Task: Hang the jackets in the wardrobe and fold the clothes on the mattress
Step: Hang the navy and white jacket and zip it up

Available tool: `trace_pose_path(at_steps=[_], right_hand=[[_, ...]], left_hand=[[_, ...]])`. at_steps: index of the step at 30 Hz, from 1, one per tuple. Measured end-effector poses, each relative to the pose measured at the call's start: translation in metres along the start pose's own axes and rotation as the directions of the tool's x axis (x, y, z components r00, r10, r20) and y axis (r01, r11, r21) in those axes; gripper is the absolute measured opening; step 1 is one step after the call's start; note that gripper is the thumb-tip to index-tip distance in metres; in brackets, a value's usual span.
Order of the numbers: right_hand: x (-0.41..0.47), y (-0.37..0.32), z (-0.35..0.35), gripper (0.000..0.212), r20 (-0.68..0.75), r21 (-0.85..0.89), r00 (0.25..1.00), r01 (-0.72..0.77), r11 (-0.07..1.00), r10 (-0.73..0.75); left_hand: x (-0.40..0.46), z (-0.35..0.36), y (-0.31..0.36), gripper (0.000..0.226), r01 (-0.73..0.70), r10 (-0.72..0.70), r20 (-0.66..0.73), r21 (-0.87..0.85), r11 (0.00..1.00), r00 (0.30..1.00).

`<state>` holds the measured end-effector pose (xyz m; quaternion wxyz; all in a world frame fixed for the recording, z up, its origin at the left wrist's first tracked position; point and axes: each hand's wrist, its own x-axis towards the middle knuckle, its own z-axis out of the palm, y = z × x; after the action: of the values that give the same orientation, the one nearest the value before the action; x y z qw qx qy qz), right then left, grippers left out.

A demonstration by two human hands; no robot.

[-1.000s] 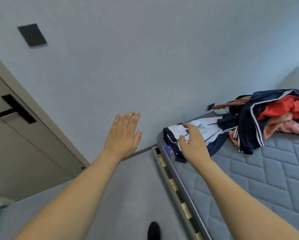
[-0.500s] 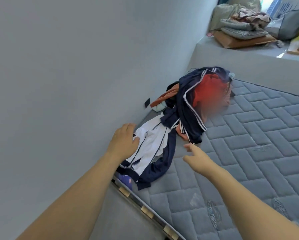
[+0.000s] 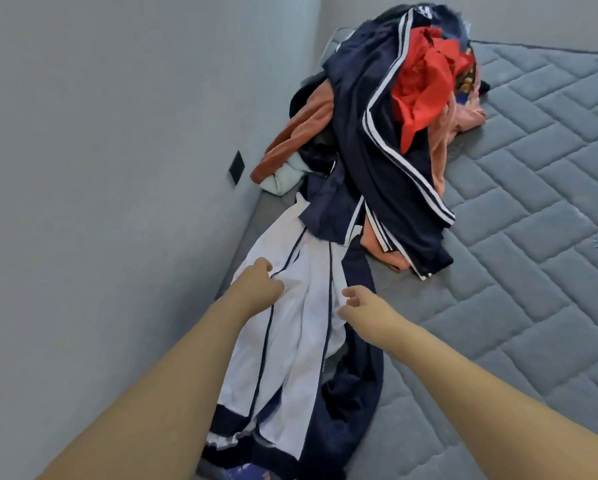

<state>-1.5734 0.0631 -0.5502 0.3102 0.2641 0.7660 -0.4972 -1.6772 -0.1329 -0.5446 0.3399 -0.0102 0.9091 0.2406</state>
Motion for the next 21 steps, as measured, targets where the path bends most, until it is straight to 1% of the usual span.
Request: trace_pose_path(at_steps=[2,3,5,6,8,9,10,11,12,13,14,15,16,17,18,19,20,21], right_hand=[[0.050,0.018,0.016,0.058,-0.002,-0.029,0.999,-0.043,0.999,0.043],[0.071,0.026,0.025,0.060,-0.017,-0.033,0.998,-0.056,0.998,0.055],[0.104,0.034,0.040,0.067,-0.059,-0.020,0.994,-0.089,0.996,0.088],[0.118,0.036,0.046,0.072,-0.103,-0.052,0.990,-0.105,0.993,0.099],[0.139,0.037,0.053,0.078,-0.219,-0.152,0.970,-0.138,0.979,0.103],[0.146,0.036,0.055,0.071,-0.267,-0.176,0.959,-0.143,0.974,0.092],[0.149,0.035,0.056,0.057,-0.302,-0.198,0.951,-0.128,0.972,0.064],[0.147,0.035,0.056,0.040,-0.315,-0.237,0.948,-0.109,0.965,0.030],[0.142,0.038,0.056,0.026,-0.308,-0.283,0.951,-0.105,0.953,0.013],[0.134,0.044,0.059,0.017,-0.282,-0.331,0.959,-0.106,0.938,0.009],[0.123,0.053,0.064,0.014,-0.237,-0.379,0.971,-0.112,0.919,0.021],[0.108,0.064,0.071,0.012,-0.181,-0.424,0.982,-0.129,0.897,0.056],[0.090,0.078,0.077,0.010,-0.120,-0.455,0.986,-0.158,0.876,0.116],[0.072,0.091,0.083,0.008,-0.058,-0.474,0.978,-0.205,0.856,0.202],[0.054,0.103,0.086,0.008,-0.003,-0.490,0.955,-0.261,0.832,0.298],[0.040,0.114,0.087,0.009,0.045,-0.512,0.917,-0.319,0.798,0.395],[0.031,0.120,0.084,0.011,0.073,-0.541,0.874,-0.370,0.755,0.480],[0.028,0.122,0.079,0.014,0.073,-0.561,0.846,-0.402,0.723,0.528]], left_hand=[[0.051,0.034,-0.026,0.055,0.018,-0.018,0.013,0.049,0.999,1.000],[0.069,0.051,-0.040,0.052,0.013,-0.014,0.011,0.099,0.995,1.000],[0.090,0.083,-0.065,0.038,-0.005,0.005,0.001,0.246,0.969,1.000],[0.096,0.097,-0.075,0.033,-0.009,0.018,-0.026,0.291,0.957,1.000],[0.100,0.112,-0.090,0.024,-0.021,0.046,-0.082,0.275,0.961,0.996],[0.097,0.114,-0.095,0.019,-0.034,0.060,-0.094,0.260,0.965,0.994],[0.092,0.115,-0.101,0.015,-0.055,0.080,-0.081,0.269,0.962,0.993],[0.084,0.117,-0.107,0.013,-0.081,0.095,-0.032,0.302,0.950,0.995],[0.073,0.119,-0.116,0.013,-0.111,0.101,0.048,0.348,0.931,0.994],[0.058,0.122,-0.126,0.019,-0.141,0.092,0.140,0.394,0.908,0.986],[0.040,0.124,-0.138,0.027,-0.168,0.064,0.247,0.427,0.889,0.967],[0.022,0.124,-0.150,0.032,-0.191,0.019,0.366,0.441,0.877,0.930],[0.006,0.123,-0.158,0.036,-0.206,-0.045,0.489,0.446,0.871,0.871],[-0.005,0.119,-0.163,0.037,-0.214,-0.112,0.598,0.447,0.869,0.794],[-0.008,0.112,-0.162,0.035,-0.216,-0.166,0.675,0.444,0.870,0.719],[-0.005,0.104,-0.158,0.029,-0.203,-0.192,0.699,0.441,0.874,0.689],[0.001,0.095,-0.151,0.019,-0.176,-0.178,0.671,0.425,0.888,0.720],[0.011,0.087,-0.142,0.008,-0.144,-0.130,0.587,0.397,0.907,0.799]])
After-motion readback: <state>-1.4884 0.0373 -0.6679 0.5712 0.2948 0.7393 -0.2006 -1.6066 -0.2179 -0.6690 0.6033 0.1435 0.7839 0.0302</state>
